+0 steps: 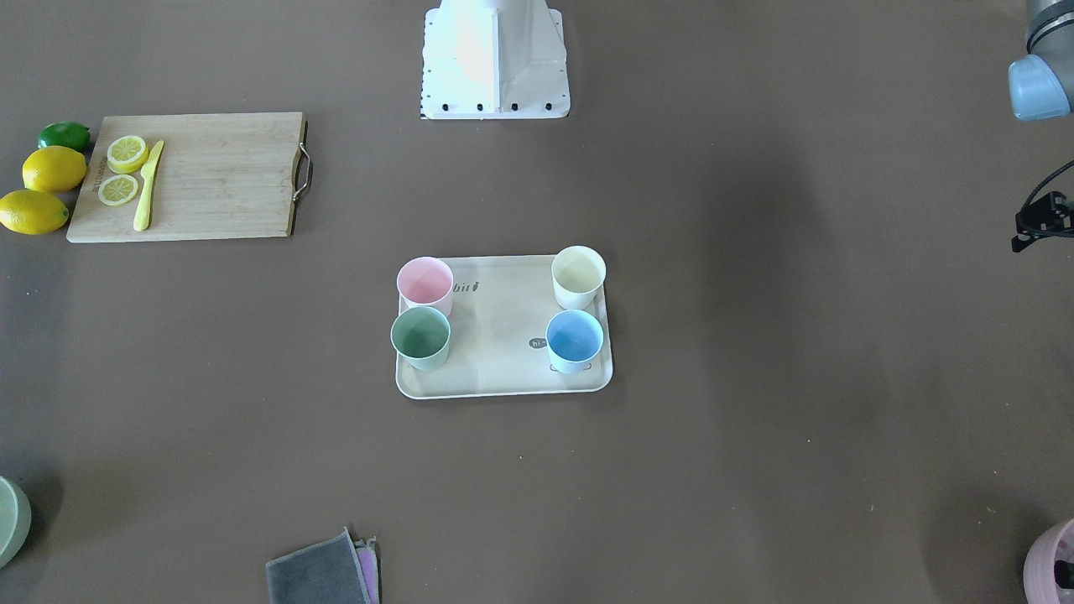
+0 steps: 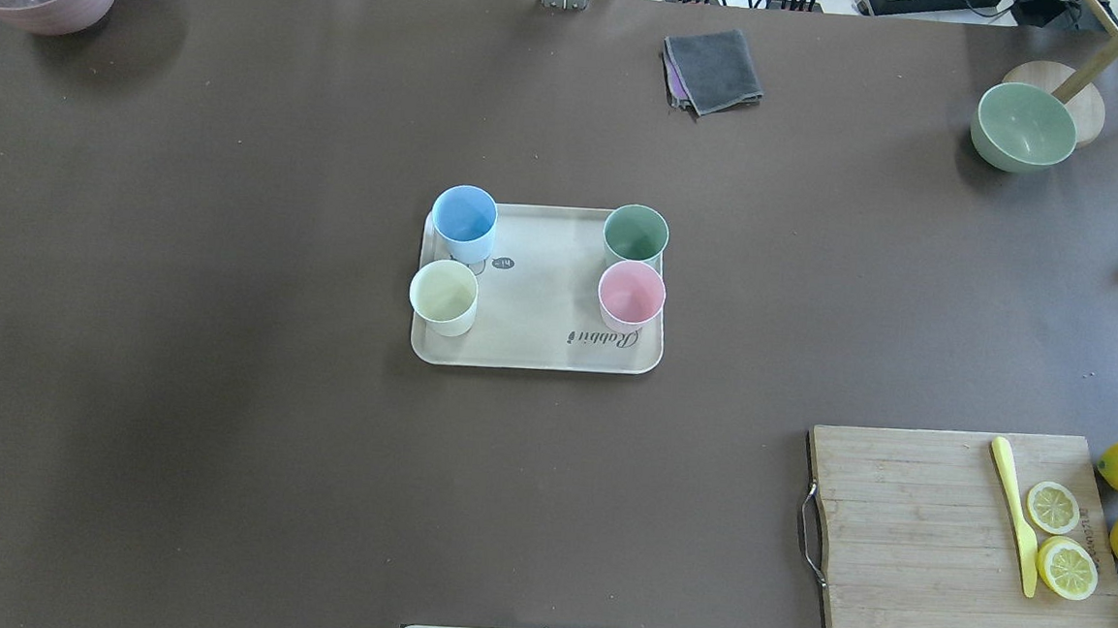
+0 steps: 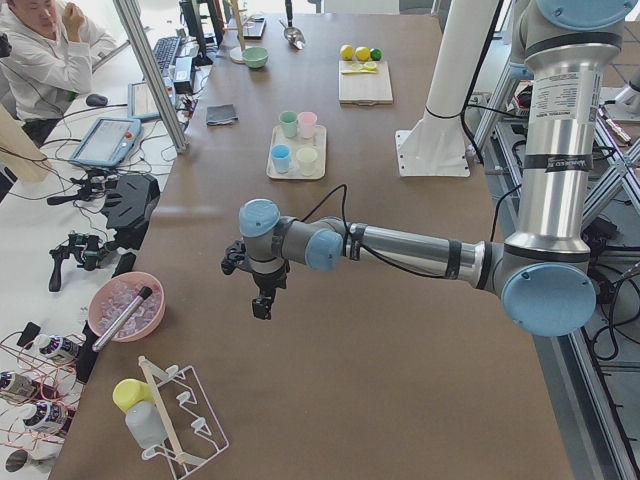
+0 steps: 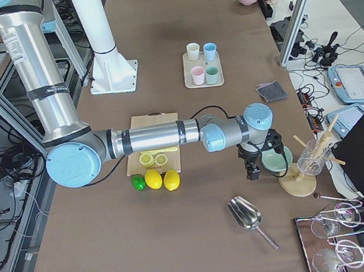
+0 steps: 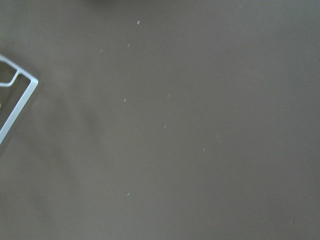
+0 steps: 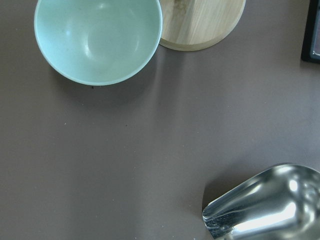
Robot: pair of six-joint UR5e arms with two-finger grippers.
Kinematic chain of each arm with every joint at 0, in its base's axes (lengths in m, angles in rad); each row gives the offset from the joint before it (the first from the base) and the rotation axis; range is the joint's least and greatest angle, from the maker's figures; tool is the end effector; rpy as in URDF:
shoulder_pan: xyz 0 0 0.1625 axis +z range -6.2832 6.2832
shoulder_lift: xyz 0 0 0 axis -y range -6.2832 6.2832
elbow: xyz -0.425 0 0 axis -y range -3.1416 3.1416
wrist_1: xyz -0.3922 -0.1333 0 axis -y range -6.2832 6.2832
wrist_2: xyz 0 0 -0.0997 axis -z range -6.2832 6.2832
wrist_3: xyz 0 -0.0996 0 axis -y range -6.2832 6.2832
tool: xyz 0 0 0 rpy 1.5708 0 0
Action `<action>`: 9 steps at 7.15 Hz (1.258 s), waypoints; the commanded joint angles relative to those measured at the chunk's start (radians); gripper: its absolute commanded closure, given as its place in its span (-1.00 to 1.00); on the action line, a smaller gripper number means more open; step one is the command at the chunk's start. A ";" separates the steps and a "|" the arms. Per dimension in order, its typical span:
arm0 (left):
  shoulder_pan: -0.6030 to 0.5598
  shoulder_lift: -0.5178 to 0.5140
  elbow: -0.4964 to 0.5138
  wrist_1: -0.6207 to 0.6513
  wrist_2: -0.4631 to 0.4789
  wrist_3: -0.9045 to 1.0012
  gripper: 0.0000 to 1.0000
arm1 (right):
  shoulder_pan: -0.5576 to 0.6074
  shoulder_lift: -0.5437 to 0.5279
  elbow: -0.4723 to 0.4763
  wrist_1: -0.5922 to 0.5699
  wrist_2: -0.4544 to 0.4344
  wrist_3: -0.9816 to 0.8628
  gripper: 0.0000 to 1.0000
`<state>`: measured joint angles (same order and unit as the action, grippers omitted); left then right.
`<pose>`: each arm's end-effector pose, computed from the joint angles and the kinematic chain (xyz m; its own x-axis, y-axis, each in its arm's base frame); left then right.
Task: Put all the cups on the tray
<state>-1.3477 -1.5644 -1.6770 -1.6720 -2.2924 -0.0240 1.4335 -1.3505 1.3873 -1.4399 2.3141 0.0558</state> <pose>0.0448 -0.5027 0.6018 0.7080 0.2717 -0.6519 -0.1999 0.9624 0.1841 -0.0162 -0.5988 0.6185 0.7203 -0.1579 0.6755 0.0949 0.9870 0.1294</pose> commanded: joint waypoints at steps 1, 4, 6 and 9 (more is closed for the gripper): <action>-0.048 0.006 -0.004 0.000 -0.071 -0.013 -0.96 | 0.004 -0.003 -0.001 0.000 -0.001 -0.005 -1.00; -0.048 -0.003 -0.003 0.000 -0.078 -0.007 -0.96 | 0.004 -0.002 0.002 -0.002 0.004 -0.005 -1.00; -0.048 -0.002 -0.001 0.001 -0.076 -0.007 -0.96 | 0.004 -0.004 0.007 -0.002 0.005 -0.004 -1.00; -0.048 0.001 -0.001 0.003 -0.071 -0.007 -0.96 | 0.004 -0.006 0.009 -0.002 0.007 -0.004 -1.00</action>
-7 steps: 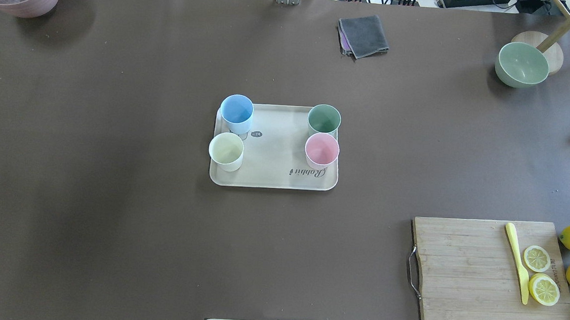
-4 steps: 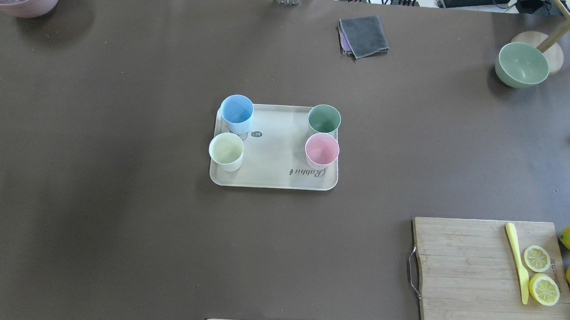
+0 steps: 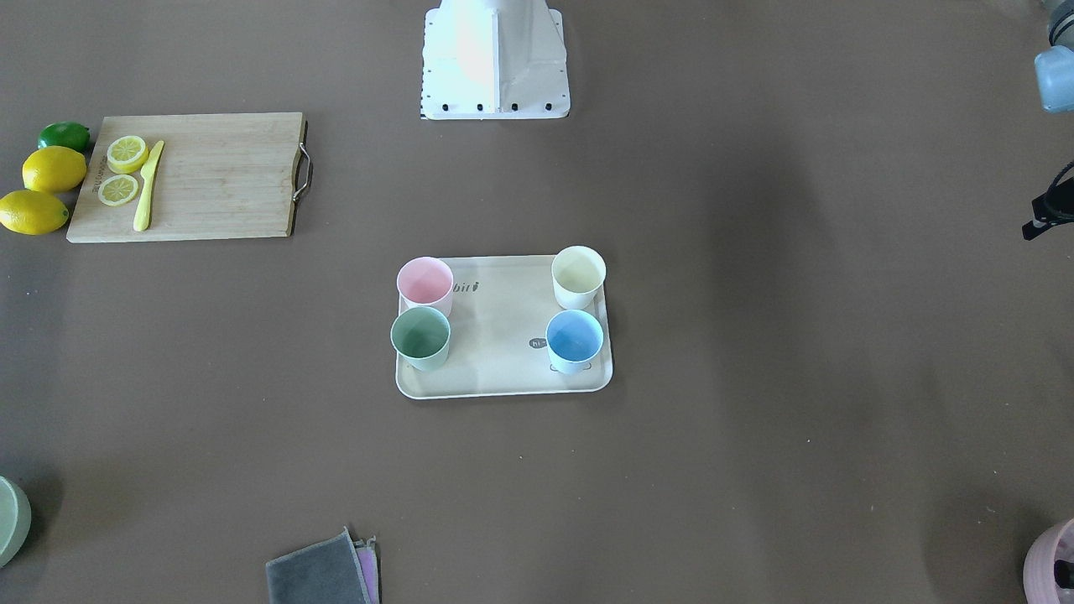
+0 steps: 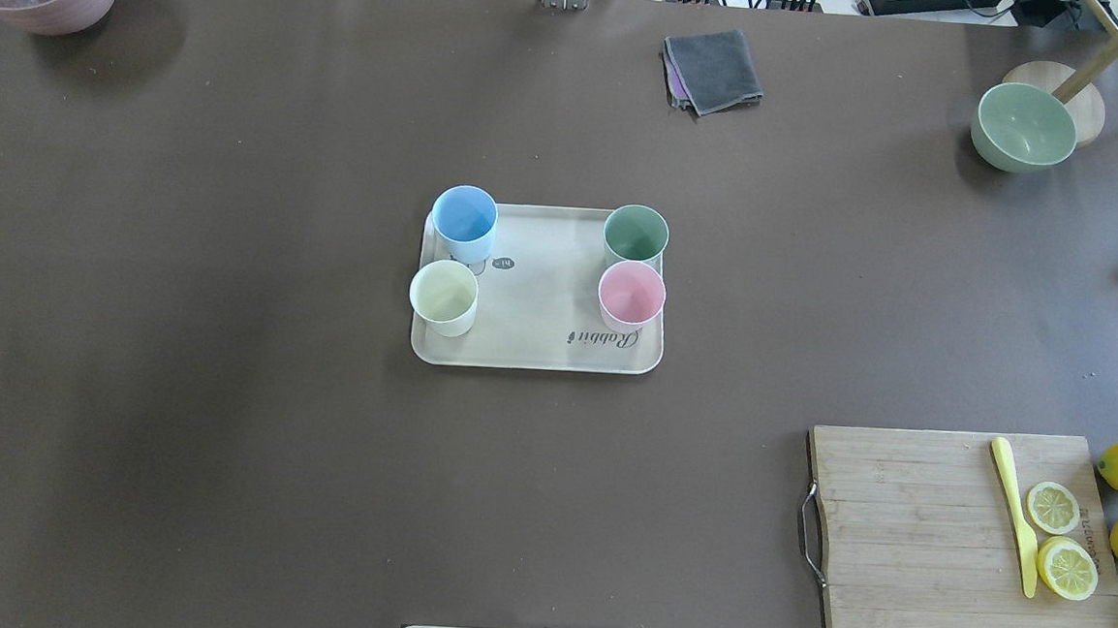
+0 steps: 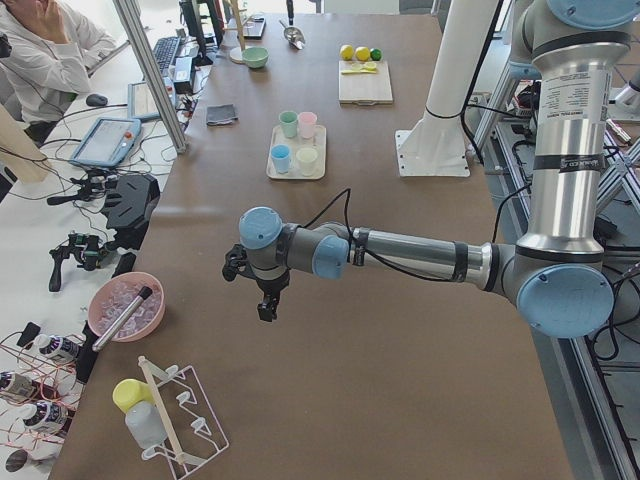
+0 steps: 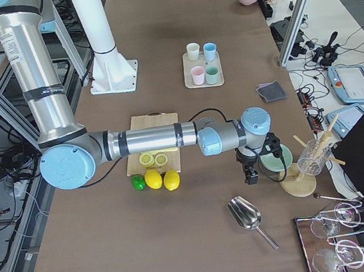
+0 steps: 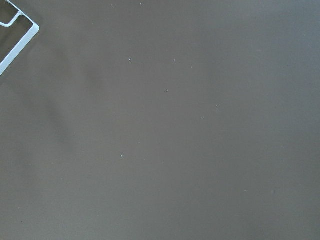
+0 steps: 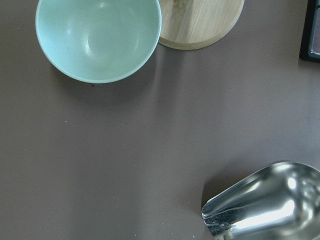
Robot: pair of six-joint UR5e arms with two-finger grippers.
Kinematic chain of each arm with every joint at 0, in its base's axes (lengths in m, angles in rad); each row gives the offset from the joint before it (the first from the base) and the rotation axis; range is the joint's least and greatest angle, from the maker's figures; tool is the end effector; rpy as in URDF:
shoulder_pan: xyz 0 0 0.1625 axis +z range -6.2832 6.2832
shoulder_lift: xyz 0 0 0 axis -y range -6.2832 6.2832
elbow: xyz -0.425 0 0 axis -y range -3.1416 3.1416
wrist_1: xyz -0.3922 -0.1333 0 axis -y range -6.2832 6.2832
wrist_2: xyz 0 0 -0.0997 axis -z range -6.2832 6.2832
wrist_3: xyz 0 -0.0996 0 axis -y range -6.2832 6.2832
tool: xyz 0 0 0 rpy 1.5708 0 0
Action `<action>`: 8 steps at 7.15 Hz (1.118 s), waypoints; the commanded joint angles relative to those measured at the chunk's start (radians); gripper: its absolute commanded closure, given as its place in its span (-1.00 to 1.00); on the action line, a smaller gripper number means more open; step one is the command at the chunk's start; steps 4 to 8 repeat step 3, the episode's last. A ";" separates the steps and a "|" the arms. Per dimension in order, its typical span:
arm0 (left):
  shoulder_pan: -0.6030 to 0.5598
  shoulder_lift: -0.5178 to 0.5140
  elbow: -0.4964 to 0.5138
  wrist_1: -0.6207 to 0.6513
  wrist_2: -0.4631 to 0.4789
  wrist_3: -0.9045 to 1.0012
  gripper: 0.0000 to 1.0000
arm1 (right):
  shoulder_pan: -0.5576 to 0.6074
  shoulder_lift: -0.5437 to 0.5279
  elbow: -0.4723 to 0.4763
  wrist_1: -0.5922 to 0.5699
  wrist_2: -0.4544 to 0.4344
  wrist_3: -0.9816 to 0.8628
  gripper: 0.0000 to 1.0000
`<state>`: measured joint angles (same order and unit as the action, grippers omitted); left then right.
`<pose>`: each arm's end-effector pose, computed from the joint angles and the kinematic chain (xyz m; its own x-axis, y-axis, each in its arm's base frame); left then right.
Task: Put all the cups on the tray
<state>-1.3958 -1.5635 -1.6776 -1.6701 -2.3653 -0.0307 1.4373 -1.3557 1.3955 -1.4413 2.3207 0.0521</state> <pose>0.0255 -0.5019 0.5972 0.6703 0.2310 -0.7052 -0.1502 0.9729 0.1759 -0.0141 -0.5966 0.6171 0.7158 -0.1600 0.6797 0.0940 0.9866 0.1333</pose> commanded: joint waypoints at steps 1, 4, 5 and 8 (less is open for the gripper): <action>0.000 0.002 -0.001 0.001 0.001 0.000 -0.96 | 0.000 0.000 0.002 -0.001 -0.001 0.000 -1.00; 0.000 0.000 -0.001 0.001 -0.005 0.000 -0.96 | 0.000 -0.002 0.002 -0.001 0.002 0.002 -1.00; 0.000 0.000 -0.001 0.001 -0.005 0.000 -0.96 | 0.000 -0.002 0.002 -0.001 0.002 0.002 -1.00; 0.000 0.000 -0.001 0.001 -0.005 0.000 -0.96 | 0.000 -0.002 0.002 -0.001 0.002 0.002 -1.00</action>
